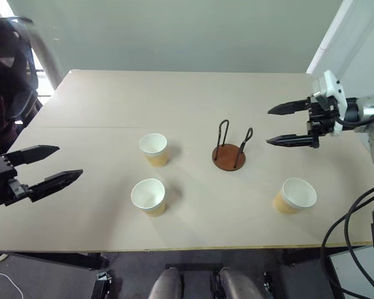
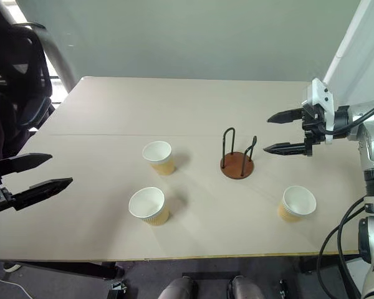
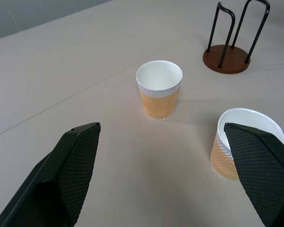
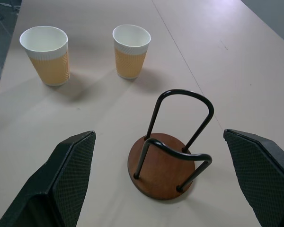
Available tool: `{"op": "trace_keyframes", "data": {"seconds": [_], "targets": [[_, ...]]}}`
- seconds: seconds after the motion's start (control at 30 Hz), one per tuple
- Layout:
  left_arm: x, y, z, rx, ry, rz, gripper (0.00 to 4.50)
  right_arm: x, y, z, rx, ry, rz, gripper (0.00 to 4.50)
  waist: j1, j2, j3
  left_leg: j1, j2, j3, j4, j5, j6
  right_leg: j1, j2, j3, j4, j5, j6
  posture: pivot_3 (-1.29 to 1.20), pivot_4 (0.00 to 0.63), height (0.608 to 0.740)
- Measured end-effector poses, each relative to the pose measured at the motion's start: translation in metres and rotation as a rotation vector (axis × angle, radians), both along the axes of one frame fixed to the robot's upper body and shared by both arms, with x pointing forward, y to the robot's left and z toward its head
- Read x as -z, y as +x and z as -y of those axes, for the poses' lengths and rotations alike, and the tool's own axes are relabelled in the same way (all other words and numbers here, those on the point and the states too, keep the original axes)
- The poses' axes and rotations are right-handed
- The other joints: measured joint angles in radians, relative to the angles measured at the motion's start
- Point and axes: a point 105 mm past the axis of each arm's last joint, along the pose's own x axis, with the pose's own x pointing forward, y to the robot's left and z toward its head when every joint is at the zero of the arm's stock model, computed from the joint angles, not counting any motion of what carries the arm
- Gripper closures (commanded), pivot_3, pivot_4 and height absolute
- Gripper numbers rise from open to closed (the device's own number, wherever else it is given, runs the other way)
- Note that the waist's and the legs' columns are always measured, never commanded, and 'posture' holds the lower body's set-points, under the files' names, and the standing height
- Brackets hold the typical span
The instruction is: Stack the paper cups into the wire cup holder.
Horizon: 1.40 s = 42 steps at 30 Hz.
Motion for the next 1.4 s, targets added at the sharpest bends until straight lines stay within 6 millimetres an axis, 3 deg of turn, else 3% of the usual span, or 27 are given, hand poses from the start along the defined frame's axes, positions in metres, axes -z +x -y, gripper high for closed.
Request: {"op": "trace_keyframes", "data": {"seconds": [0.33,0.63,1.27,1.4], "targets": [[-0.005,0.002,0.004,0.027,0.013,0.011,0.0,0.006,-0.002,0.001,-0.007,-0.008,-0.012,0.05,0.002,0.0,0.0,0.0,0.0,0.0,0.0,0.0,0.0,0.0,0.0,0.0,0.0,0.0,0.0,0.0,0.15,0.74],[-0.001,0.001,0.015,0.059,0.01,0.0,0.0,0.061,0.0,-0.006,0.038,-0.137,-0.105,0.05,0.001,0.0,0.0,0.0,0.0,0.0,0.001,0.0,0.001,0.0,0.0,0.0,0.002,0.0,0.0,0.0,0.15,0.74],[0.002,-0.004,0.036,0.099,-0.024,-0.017,0.0,0.104,0.015,-0.04,0.046,-0.205,-0.133,0.05,0.0,0.0,0.0,0.001,0.0,0.0,0.001,0.001,0.001,-0.001,0.0,0.0,0.004,0.0,0.0,0.0,0.15,0.74],[0.003,-0.005,0.039,0.1,-0.028,-0.014,0.0,0.11,0.019,-0.056,0.039,-0.171,-0.141,0.05,-0.002,0.0,0.0,0.001,0.0,0.0,0.001,0.001,0.001,-0.001,0.0,0.0,0.005,0.0,0.0,0.0,0.15,0.74]]}}
